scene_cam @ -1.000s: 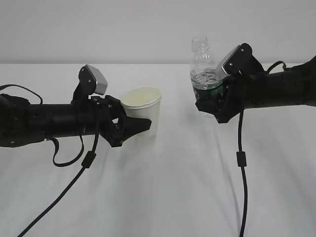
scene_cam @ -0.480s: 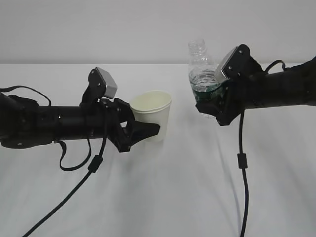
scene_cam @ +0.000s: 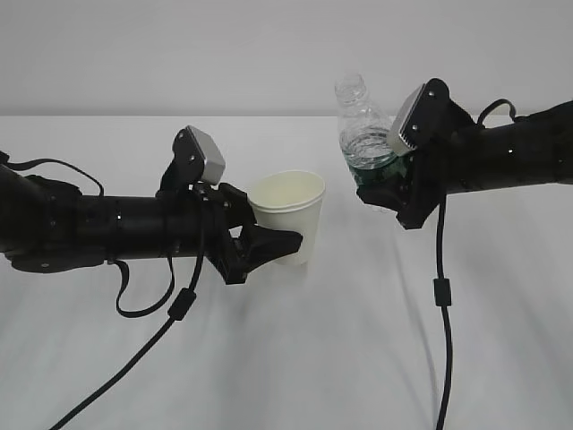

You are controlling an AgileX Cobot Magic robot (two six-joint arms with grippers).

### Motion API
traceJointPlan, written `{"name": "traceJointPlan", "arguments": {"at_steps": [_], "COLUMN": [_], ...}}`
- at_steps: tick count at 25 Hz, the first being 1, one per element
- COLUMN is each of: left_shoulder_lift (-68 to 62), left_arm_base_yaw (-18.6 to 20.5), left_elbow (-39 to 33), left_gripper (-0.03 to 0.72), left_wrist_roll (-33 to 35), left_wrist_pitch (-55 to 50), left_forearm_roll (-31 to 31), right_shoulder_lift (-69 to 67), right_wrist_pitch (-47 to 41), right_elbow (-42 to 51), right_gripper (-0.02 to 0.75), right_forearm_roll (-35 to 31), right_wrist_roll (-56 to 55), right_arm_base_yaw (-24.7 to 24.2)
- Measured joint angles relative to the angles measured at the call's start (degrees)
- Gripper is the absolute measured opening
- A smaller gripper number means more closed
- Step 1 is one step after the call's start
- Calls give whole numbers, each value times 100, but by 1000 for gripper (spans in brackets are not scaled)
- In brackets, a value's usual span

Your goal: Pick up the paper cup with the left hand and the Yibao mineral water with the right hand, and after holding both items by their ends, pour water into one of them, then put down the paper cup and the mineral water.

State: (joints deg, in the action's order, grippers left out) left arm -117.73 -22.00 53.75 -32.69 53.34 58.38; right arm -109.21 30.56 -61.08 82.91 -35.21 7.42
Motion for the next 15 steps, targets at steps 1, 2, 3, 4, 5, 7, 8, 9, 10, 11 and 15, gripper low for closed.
{"name": "traceJointPlan", "arguments": {"at_steps": [1, 2, 3, 4, 5, 7, 8, 9, 10, 11, 15], "left_shoulder_lift": [0, 0, 0, 0, 0, 0, 0, 0, 0, 0, 0], "left_arm_base_yaw": [0, 0, 0, 0, 0, 0, 0, 0, 0, 0, 0], "left_elbow": [0, 0, 0, 0, 0, 0, 0, 0, 0, 0, 0], "left_gripper": [454, 454, 454, 454, 454, 454, 454, 454, 454, 454, 454], "left_wrist_roll": [0, -11, -4, -4, -13, -13, -13, -13, -13, -13, -13], "left_wrist_pitch": [0, 0, 0, 0, 0, 0, 0, 0, 0, 0, 0], "left_forearm_roll": [0, 0, 0, 0, 0, 12, 23, 34, 63, 84, 129], "right_shoulder_lift": [0, 0, 0, 0, 0, 0, 0, 0, 0, 0, 0], "right_wrist_pitch": [-11, -37, -66, -94, -113, -152, -177, -190, -207, -223, -266], "right_elbow": [0, 0, 0, 0, 0, 0, 0, 0, 0, 0, 0], "right_gripper": [462, 462, 462, 462, 462, 462, 462, 462, 462, 462, 461], "right_forearm_roll": [32, 46, 70, 70, 70, 70, 70, 70, 70, 70, 83], "right_wrist_roll": [13, 27, 65, 110, 141, 211, 249, 289, 313, 354, 473], "right_arm_base_yaw": [0, 0, 0, 0, 0, 0, 0, 0, 0, 0, 0]}}
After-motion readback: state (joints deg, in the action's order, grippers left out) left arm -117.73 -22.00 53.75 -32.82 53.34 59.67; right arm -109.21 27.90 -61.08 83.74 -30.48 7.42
